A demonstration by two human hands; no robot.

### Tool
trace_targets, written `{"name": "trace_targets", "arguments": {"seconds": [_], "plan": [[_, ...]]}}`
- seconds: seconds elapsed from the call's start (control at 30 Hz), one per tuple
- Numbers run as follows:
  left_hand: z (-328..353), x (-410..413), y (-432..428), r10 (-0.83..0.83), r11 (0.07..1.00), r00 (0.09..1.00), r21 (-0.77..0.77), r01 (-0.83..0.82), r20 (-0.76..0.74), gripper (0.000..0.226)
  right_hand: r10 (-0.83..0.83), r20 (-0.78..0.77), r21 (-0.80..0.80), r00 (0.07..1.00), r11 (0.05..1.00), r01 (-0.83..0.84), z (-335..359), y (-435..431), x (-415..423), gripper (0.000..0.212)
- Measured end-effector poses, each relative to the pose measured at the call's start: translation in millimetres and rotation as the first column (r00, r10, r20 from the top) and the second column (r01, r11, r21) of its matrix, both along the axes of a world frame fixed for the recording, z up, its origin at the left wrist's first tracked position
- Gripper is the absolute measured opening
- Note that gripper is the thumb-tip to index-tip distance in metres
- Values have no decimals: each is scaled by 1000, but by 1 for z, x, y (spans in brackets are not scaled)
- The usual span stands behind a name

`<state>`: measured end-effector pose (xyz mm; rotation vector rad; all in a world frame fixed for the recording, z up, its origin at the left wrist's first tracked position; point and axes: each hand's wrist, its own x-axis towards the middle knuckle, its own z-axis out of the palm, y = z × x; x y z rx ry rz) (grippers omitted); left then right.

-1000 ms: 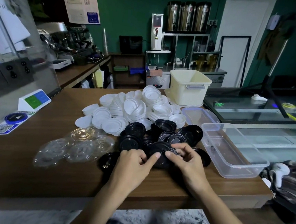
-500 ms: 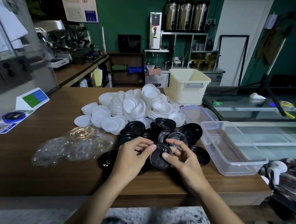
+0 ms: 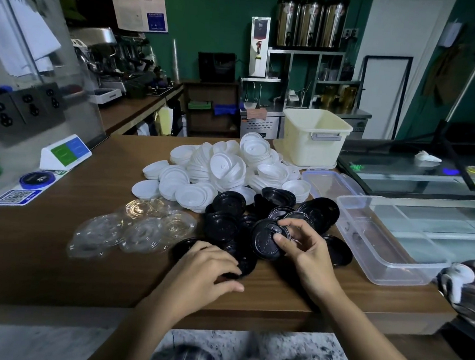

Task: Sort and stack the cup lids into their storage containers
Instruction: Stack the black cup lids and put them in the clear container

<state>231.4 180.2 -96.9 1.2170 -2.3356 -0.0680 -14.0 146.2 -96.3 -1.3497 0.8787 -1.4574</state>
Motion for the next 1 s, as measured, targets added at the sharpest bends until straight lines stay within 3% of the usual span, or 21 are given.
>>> {"name": "trace_targets", "arguments": {"seconds": [0.13,0.33,0.4,0.57,0.63,0.73,0.87,1.0], "plan": [[2,-3,4,-23,999,998,-38,21,-54,35,-45,-20,-19,999,999,45,0,2,1,24],[15,-3,15,74,993,953,107,-44,-295,11,-80,-14,1,997,997,80,-1,4,-1,30],[19,-6,17,112,989,916,136,-64,-385,20,-67,3,16,998,998,67,-2,3,-2,30],[15,-23,10,201,942,630,326,87,-750,42,-17,-17,4,1000,1000,17,1,5,-2,25],[10,-38,7,249,928,514,354,117,-821,53,6,-13,27,1000,1000,-5,2,5,-2,20],[6,-60,5,290,927,411,360,103,-864,46,54,42,90,998,994,-58,3,6,0,32],[-7,-72,-1,290,947,446,322,-4,-847,35,-14,56,70,998,997,10,1,6,-1,36],[-17,-63,-6,251,951,486,306,35,-837,36,-35,22,51,999,998,34,-1,4,-1,37]]}}
